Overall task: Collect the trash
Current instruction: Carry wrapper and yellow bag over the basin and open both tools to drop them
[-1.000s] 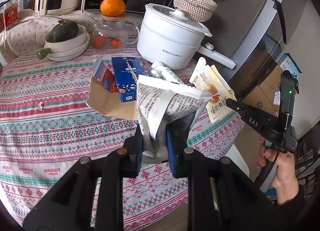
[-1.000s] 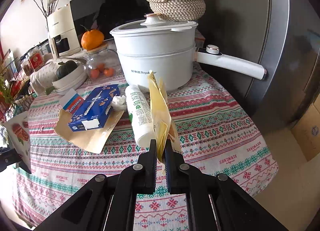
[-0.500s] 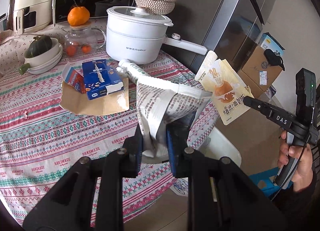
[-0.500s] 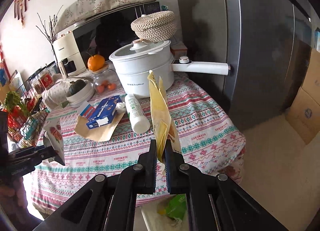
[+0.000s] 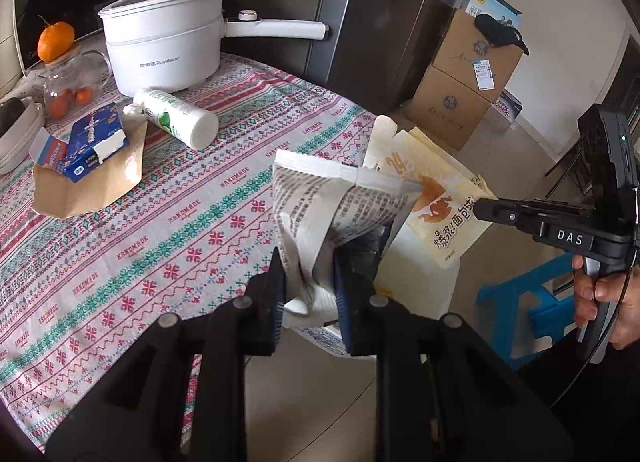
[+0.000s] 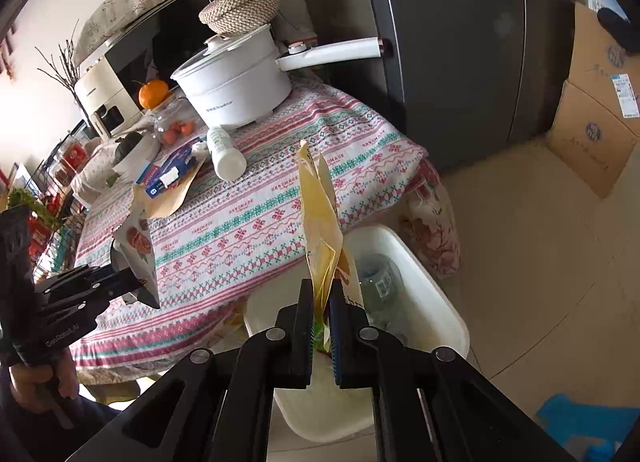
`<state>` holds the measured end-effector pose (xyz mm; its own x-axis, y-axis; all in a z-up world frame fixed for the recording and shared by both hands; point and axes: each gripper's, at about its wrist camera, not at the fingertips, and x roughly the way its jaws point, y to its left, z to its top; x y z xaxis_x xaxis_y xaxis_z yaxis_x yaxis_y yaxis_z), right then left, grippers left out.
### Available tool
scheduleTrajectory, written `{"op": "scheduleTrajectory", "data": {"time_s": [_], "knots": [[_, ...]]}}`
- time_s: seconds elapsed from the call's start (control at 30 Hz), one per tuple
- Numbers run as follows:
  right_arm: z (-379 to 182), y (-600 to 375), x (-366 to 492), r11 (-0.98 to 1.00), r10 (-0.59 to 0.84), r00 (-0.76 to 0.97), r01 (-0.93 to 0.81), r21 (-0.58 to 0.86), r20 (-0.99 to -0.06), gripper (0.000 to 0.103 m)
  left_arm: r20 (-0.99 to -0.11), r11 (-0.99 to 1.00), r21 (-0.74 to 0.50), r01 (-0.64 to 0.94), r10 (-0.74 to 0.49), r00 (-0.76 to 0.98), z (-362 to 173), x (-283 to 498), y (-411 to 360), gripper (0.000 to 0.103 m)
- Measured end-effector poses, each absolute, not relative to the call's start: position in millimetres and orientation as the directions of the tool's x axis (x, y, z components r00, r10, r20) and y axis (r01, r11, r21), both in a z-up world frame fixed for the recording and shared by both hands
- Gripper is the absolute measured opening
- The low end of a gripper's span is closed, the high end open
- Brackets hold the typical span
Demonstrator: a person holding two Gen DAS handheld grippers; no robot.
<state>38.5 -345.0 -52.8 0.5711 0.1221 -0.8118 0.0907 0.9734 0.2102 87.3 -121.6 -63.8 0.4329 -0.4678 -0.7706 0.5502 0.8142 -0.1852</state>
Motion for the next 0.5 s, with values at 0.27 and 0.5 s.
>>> {"op": "scheduleTrajectory", "data": {"time_s": [0.27, 0.5], "knots": [[-101.6, -354.0, 33.1, 0.965, 0.150, 0.414, 0.137, 0.224, -0.898, 0.008, -0.824, 0.778, -0.133, 0.614, -0.431, 0.367, -94.0, 73.0, -163.4, 0.025], [-135.8, -356.5, 45.5, 0.945, 0.217, 0.303, 0.173, 0.278, -0.928, 0.008, -0.851, 0.771, -0.102, 0.629, -0.395, 0.345, -112.1, 66.4, -177.6, 0.026]]}}
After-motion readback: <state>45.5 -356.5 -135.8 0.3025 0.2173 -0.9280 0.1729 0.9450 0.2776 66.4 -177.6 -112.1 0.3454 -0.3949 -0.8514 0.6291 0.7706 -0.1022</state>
